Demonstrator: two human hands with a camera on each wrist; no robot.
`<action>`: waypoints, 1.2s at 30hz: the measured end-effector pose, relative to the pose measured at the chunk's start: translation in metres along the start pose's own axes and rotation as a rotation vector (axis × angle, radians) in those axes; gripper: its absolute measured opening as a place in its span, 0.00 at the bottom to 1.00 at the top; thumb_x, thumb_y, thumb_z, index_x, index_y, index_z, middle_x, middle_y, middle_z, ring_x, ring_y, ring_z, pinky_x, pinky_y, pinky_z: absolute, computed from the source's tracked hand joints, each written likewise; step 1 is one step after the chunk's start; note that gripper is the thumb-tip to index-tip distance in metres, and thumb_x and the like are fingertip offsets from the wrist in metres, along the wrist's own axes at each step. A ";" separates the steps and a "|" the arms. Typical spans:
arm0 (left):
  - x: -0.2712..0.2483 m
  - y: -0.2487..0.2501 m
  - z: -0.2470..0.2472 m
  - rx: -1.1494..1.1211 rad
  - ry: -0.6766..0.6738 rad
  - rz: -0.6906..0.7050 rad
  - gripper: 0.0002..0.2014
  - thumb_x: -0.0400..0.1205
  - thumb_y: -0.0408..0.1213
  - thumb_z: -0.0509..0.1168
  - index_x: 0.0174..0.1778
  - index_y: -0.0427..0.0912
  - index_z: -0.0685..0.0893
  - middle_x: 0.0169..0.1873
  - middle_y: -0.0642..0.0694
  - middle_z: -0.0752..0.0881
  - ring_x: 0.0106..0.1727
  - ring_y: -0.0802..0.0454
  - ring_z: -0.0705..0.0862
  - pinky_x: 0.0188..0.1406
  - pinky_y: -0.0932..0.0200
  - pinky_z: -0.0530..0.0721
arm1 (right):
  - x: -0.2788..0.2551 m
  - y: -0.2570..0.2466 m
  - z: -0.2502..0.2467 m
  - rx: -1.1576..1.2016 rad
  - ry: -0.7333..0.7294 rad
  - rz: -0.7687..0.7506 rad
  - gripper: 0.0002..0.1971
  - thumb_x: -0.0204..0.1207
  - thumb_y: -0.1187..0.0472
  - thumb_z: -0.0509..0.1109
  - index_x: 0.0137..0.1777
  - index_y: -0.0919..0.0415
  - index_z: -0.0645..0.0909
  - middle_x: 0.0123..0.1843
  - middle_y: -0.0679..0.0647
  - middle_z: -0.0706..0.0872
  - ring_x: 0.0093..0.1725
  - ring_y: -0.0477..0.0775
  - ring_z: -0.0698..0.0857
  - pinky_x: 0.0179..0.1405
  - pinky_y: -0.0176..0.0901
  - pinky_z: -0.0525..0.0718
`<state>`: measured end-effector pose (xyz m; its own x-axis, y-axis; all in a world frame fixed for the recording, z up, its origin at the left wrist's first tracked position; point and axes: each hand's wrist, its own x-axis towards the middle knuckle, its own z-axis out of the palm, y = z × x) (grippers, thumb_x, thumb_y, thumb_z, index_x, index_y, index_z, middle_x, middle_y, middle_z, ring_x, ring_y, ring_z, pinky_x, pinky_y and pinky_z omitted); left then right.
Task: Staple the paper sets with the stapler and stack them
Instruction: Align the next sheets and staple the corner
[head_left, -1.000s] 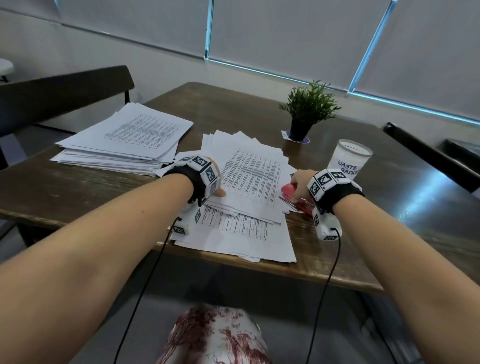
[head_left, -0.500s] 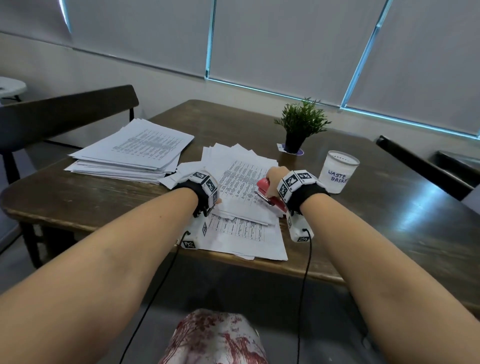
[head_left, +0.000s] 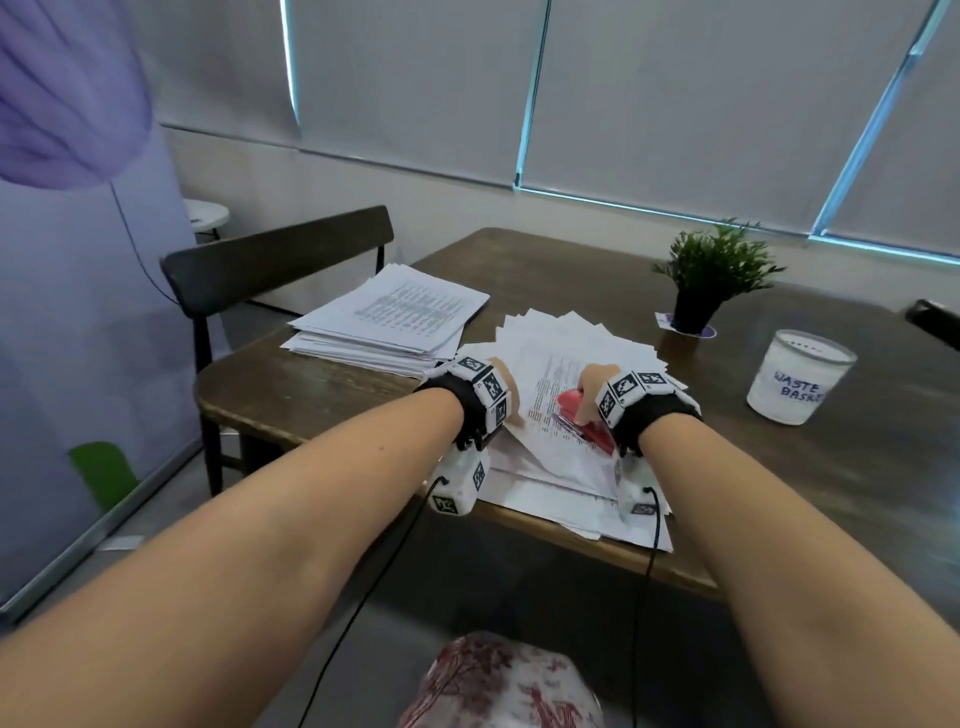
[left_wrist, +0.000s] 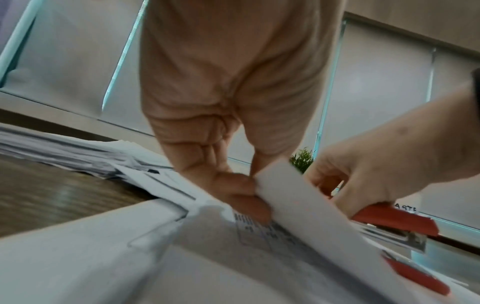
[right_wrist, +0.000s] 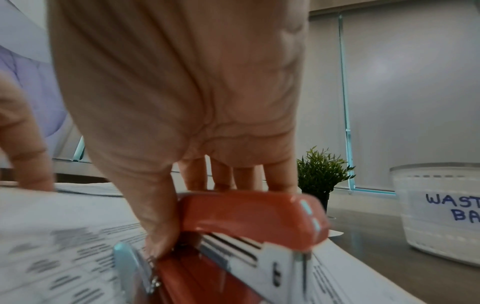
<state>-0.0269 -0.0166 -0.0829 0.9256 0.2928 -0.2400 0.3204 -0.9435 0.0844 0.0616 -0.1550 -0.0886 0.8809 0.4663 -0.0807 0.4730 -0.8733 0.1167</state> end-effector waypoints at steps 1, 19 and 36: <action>-0.005 0.000 -0.002 -0.020 -0.107 0.006 0.18 0.70 0.54 0.79 0.38 0.41 0.88 0.36 0.45 0.90 0.45 0.46 0.88 0.58 0.50 0.84 | -0.001 0.004 0.000 0.026 0.015 0.013 0.14 0.71 0.49 0.71 0.38 0.61 0.76 0.34 0.54 0.82 0.39 0.59 0.86 0.50 0.52 0.88; -0.007 0.027 -0.017 -0.190 -0.200 0.055 0.17 0.75 0.51 0.76 0.27 0.42 0.87 0.28 0.49 0.86 0.33 0.53 0.83 0.50 0.60 0.82 | 0.004 0.072 0.006 0.128 -0.107 0.108 0.22 0.47 0.45 0.79 0.40 0.57 0.86 0.35 0.53 0.89 0.37 0.60 0.89 0.45 0.56 0.90; -0.034 0.050 0.018 -0.185 -0.362 0.254 0.18 0.66 0.52 0.82 0.41 0.43 0.89 0.40 0.48 0.90 0.36 0.53 0.83 0.40 0.64 0.80 | -0.045 0.086 0.010 0.142 -0.145 0.100 0.20 0.53 0.47 0.83 0.43 0.52 0.85 0.37 0.49 0.88 0.41 0.57 0.88 0.49 0.55 0.89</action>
<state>-0.0459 -0.0767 -0.0879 0.8601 -0.0474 -0.5079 0.1539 -0.9252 0.3469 0.0627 -0.2520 -0.0844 0.9070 0.3599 -0.2185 0.3672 -0.9301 -0.0080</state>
